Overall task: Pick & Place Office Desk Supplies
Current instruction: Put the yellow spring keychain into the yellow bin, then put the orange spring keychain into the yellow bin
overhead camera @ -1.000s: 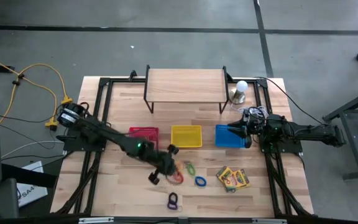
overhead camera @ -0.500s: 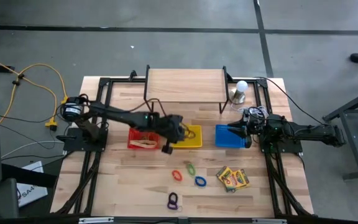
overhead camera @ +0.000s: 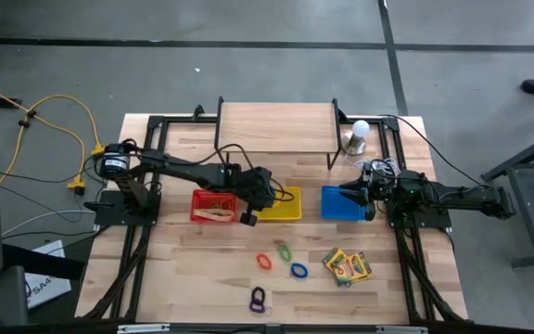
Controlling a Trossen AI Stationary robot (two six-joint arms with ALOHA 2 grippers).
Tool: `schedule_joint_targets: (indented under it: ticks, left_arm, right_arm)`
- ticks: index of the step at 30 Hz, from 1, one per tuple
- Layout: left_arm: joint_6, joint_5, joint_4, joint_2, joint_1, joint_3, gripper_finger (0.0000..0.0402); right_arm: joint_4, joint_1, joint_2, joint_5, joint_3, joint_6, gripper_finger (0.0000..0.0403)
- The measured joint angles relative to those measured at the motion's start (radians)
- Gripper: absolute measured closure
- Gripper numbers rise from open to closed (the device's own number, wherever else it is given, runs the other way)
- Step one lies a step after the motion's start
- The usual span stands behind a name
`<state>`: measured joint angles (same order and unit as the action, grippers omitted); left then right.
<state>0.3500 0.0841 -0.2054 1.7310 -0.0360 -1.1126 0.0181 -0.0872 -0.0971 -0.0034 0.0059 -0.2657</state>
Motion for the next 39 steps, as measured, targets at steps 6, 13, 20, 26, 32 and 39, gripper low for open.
schedule_joint_targets:
  ticks: [6, 13, 20, 26, 32, 39]
  left_arm:
    - [-0.006, 0.018, -0.007, 0.019, 0.0, 0.0, 0.0365]
    - [-0.008, 0.02, -0.004, 0.018, 0.0, 0.0, 0.0365]
    - [-0.008, 0.029, -0.005, 0.018, 0.0, 0.0, 0.0348]
    - [-0.008, 0.041, -0.005, 0.018, 0.0, 0.0, 0.031]
    - [-0.007, 0.041, -0.005, 0.018, 0.0, 0.0, 0.0303]
    - [0.017, 0.04, 0.007, -0.036, 0.013, 0.002, 0.0303]
  right_arm:
    - [0.0, 0.0, 0.0, 0.0, 0.0, 0.0, 0.0309]
    - [0.0, 0.0, 0.0, 0.0, 0.0, 0.0, 0.0309]
    - [0.0, 0.0, 0.0, 0.0, 0.0, 0.0, 0.0309]
    - [0.0, 0.0, 0.0, 0.0, 0.0, 0.0, 0.0309]
    - [0.0, 0.0, 0.0, 0.0, 0.0, 0.0, 0.0309]
    - [0.0, 0.0, 0.0, 0.0, 0.0, 0.0, 0.0309]
